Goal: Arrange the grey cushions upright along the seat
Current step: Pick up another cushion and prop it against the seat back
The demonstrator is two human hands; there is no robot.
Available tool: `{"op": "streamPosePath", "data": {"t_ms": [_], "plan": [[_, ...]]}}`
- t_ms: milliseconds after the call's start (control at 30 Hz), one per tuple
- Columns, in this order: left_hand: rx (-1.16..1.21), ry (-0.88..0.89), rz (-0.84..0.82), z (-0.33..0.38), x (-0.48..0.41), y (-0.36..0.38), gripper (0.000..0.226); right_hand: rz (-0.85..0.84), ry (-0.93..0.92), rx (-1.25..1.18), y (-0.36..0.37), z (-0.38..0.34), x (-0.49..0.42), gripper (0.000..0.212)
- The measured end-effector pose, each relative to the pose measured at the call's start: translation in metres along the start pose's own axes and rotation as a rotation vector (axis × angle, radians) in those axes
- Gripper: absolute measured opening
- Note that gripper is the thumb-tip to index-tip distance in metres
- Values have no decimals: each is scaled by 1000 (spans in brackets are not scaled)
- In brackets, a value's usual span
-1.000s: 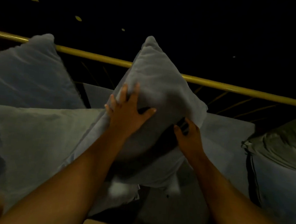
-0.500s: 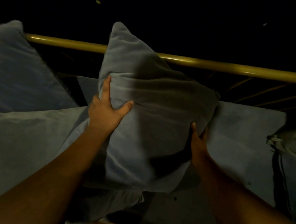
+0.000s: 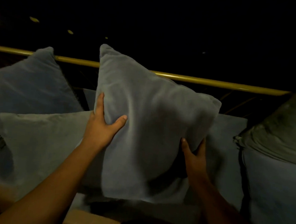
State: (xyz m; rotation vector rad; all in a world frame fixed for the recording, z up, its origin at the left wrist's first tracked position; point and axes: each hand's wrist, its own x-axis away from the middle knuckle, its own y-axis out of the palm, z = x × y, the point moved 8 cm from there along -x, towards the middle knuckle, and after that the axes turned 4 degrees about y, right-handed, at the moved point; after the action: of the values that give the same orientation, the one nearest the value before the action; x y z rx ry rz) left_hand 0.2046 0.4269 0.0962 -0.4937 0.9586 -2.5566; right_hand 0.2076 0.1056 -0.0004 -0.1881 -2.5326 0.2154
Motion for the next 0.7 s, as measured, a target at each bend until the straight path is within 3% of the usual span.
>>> {"op": "streamPosePath", "data": {"t_ms": [133, 300, 700], "plan": [[126, 86, 1, 39, 51, 11, 105, 46, -128, 46, -66, -34, 32, 83], [259, 203, -34, 105, 95, 46, 107, 235, -245, 144, -165, -65, 61, 95], [389, 369, -269, 231, 163, 162, 97, 505, -117, 182, -346, -54, 96, 110]]}}
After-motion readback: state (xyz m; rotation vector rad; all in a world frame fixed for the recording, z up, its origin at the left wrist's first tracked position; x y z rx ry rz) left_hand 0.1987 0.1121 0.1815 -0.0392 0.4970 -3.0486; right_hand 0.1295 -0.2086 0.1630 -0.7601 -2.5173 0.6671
